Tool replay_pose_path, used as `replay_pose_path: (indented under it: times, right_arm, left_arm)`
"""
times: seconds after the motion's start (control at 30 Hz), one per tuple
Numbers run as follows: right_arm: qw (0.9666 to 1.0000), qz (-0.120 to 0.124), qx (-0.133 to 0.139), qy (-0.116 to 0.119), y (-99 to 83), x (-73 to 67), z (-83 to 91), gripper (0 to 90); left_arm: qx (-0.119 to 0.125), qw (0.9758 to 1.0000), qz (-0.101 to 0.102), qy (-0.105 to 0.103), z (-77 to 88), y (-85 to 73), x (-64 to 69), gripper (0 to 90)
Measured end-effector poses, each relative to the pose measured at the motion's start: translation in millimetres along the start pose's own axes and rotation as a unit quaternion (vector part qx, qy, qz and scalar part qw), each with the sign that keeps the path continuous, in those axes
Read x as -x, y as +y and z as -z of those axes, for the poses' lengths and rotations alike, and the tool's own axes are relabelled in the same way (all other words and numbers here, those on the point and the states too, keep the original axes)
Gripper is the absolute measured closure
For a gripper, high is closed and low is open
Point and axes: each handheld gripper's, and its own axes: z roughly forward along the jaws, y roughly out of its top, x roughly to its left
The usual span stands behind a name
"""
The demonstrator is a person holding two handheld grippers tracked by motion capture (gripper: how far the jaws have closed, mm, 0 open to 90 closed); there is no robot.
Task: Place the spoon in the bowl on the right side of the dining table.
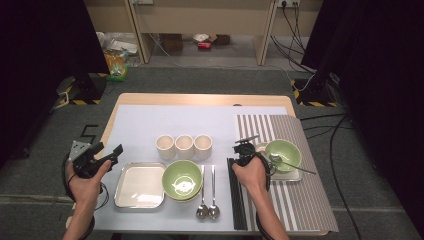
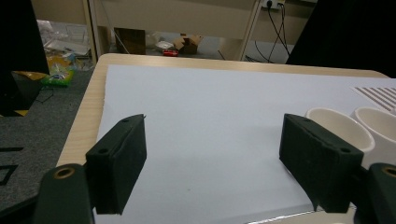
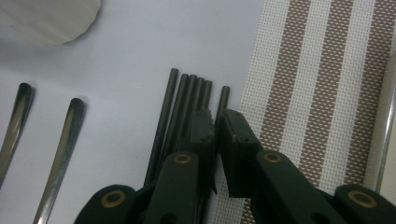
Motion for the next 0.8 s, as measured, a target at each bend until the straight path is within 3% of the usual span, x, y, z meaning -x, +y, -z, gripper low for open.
replay_pose_path:
  times: [0.17, 0.5, 0.8]
  right_arm:
    - [1.0, -0.002, 0.001, -0.005, -0.1, -1.5, 0.0, 85.3]
    - [0.9991, -0.042, 0.002, -0.012, 0.2, 2.2, 2.1, 86.6]
    - [0.9969, -0.072, 0.022, -0.025, 8.1, 17.7, 4.9, 86.6]
  left_arm:
    - [0.0, 1.0, -0.001, -0.001, 0.0, -0.1, 0.5, 22.4]
    - [0.001, 1.0, 0.001, 0.001, 0.8, 0.3, -0.4, 22.4]
    - [0.001, 1.0, 0.0, 0.001, 0.5, 0.0, -0.2, 22.4]
